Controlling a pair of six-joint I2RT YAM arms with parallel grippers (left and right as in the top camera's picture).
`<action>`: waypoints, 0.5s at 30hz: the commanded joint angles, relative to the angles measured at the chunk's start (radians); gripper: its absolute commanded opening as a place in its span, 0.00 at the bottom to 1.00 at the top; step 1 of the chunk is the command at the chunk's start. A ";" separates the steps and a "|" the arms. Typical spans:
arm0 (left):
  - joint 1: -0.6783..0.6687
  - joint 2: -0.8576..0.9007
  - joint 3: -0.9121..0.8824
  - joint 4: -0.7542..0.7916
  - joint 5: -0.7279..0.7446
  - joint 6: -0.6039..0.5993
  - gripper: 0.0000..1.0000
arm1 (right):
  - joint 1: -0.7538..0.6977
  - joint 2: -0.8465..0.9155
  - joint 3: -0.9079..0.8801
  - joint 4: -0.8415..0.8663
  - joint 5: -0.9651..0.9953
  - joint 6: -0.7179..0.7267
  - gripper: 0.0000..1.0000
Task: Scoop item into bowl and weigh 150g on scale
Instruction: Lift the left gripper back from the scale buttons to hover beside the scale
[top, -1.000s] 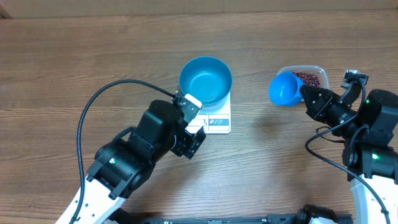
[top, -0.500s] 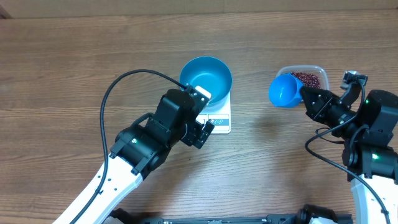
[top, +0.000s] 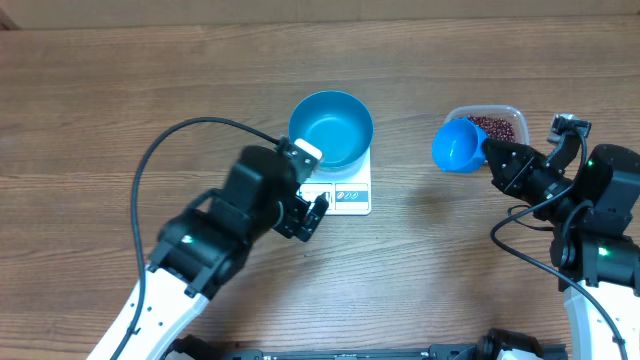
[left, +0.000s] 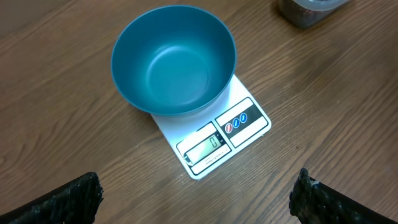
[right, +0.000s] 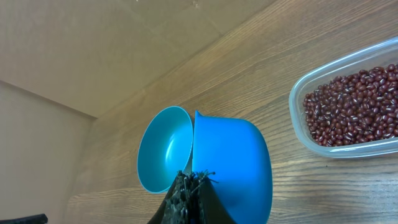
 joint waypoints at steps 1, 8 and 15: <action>0.101 -0.018 -0.005 0.006 0.184 0.142 1.00 | -0.006 -0.008 0.018 0.005 0.000 -0.004 0.04; 0.233 -0.016 -0.006 0.007 0.293 0.238 1.00 | -0.007 -0.008 0.018 0.005 0.000 -0.004 0.04; 0.247 -0.015 -0.008 0.045 0.344 0.238 1.00 | -0.006 -0.008 0.018 0.005 0.000 -0.004 0.04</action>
